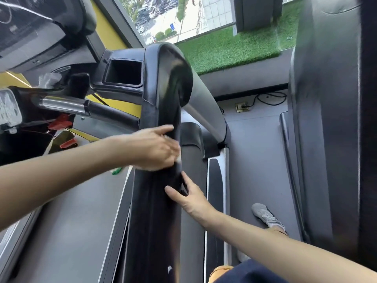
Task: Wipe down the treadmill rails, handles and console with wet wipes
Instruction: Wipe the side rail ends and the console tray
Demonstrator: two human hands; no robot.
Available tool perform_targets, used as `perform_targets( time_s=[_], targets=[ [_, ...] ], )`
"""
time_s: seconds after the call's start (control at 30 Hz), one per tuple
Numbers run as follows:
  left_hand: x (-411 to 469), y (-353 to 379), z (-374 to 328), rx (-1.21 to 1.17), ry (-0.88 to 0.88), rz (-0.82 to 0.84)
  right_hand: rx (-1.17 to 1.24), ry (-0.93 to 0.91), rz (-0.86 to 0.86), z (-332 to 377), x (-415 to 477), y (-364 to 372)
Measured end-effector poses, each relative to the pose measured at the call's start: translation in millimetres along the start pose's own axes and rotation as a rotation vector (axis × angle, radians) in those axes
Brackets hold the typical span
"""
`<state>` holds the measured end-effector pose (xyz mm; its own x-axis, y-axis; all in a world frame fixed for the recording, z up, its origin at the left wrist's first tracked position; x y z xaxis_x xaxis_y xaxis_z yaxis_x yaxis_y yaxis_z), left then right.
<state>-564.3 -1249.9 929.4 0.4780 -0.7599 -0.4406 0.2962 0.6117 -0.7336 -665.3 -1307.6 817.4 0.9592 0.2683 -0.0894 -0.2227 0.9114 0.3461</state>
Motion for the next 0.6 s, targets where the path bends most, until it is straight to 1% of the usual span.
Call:
perform_targets(
  time_s=[0.07, 0.1, 0.13, 0.17, 0.2, 0.23, 0.27, 0.3, 0.33, 0.37, 0.43, 0.5, 0.53, 0.57, 0.6],
  targets=[
    [15, -4, 38, 0.024, -0.242, -0.005, 0.038, -0.002, 0.010, -1, -1, -2],
    [19, -7, 47, 0.009, -0.313, -0.041, 0.046, -0.004, 0.016, -2, -1, -3],
    [20, -8, 44, 0.006, -0.330, -0.065, 0.048, -0.002, 0.021, -3, -1, -3],
    [19, -9, 30, 0.018, -0.270, -0.070, 0.043, -0.001, 0.015, -3, -1, -3],
    [14, -6, 7, 0.023, -0.146, -0.038, 0.020, 0.003, 0.009, -3, -1, -2],
    [5, -3, -21, -0.009, 0.000, 0.011, -0.007, 0.001, 0.005, -4, 0, -3],
    [-3, -2, -39, -0.060, 0.086, 0.081, -0.029, -0.010, 0.002, -5, 0, -4],
    [-6, -4, -45, -0.074, 0.120, 0.149, -0.035, -0.023, 0.008, -4, 0, -3],
    [-1, -4, -38, -0.047, 0.144, 0.145, -0.013, -0.019, 0.006, -3, -1, -3],
    [8, -2, -23, -0.001, 0.106, 0.113, 0.013, -0.011, 0.000, -2, -2, -3],
    [29, -1, 24, 0.065, -0.117, 0.070, 0.047, -0.004, -0.015, -2, -2, -4],
    [42, -5, 48, 0.086, -0.266, 0.030, 0.067, -0.010, 0.000, -4, -1, -3],
    [45, 1, 41, 0.096, -0.261, 0.066, 0.062, 0.003, 0.000, -7, 0, -3],
    [45, 5, 22, 0.099, -0.196, 0.132, 0.045, 0.021, 0.004, -7, 0, -2],
    [40, 16, -5, 0.095, -0.080, 0.225, 0.017, 0.040, -0.008, -11, 1, -3]
  ],
)
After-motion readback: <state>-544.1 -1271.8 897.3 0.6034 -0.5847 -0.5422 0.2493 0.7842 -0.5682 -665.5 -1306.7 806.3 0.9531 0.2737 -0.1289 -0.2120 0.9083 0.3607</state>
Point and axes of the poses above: each hand's wrist, its own x-axis towards the middle knuckle, its own y-axis out of the palm, z = x × y, the point moved 5 cm from there along x, towards the middle knuckle, and after that the axes turned 15 degrees about -y, right-handed, at the moved point
